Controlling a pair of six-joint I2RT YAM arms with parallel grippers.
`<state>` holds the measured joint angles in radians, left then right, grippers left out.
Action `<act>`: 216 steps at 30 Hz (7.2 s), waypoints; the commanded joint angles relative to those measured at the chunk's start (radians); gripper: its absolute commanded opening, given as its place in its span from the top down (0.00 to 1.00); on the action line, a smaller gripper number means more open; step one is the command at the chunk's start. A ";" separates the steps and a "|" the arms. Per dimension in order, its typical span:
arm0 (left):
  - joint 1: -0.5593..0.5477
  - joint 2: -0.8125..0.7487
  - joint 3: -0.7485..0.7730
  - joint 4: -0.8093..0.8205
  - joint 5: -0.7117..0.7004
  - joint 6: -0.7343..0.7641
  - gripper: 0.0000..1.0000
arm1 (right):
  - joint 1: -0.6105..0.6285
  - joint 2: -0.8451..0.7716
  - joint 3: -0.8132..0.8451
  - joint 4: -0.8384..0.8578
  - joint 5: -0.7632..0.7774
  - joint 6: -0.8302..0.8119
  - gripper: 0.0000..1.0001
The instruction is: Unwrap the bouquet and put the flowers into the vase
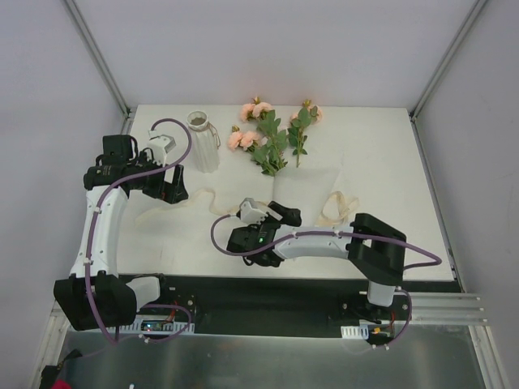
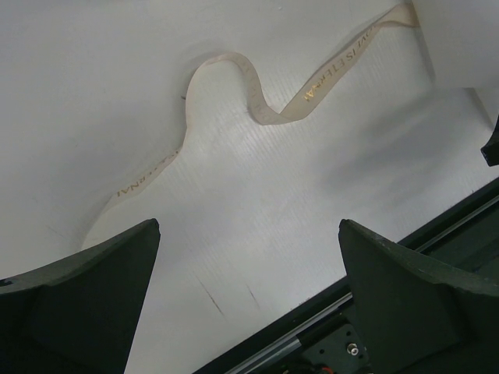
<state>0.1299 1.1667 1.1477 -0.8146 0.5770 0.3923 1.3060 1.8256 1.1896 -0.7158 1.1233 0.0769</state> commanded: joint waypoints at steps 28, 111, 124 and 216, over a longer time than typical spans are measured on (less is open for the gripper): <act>-0.010 -0.012 0.072 -0.031 0.053 0.000 0.01 | -0.025 -0.598 0.083 -0.603 0.236 0.718 0.16; -0.800 0.739 0.569 0.011 0.104 0.029 1.00 | -1.117 -0.644 0.137 0.162 -1.186 0.235 0.29; -1.013 0.377 0.213 -0.015 -0.045 0.223 1.00 | -1.117 -0.626 0.333 0.070 -1.172 0.169 0.28; -0.664 1.240 1.000 -0.130 0.213 0.046 0.02 | -0.675 -0.999 -0.093 0.032 -1.053 0.300 0.54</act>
<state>-0.5369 2.3867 2.0926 -0.9215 0.7502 0.4564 0.6445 0.8303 1.1019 -0.7502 0.1246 0.3874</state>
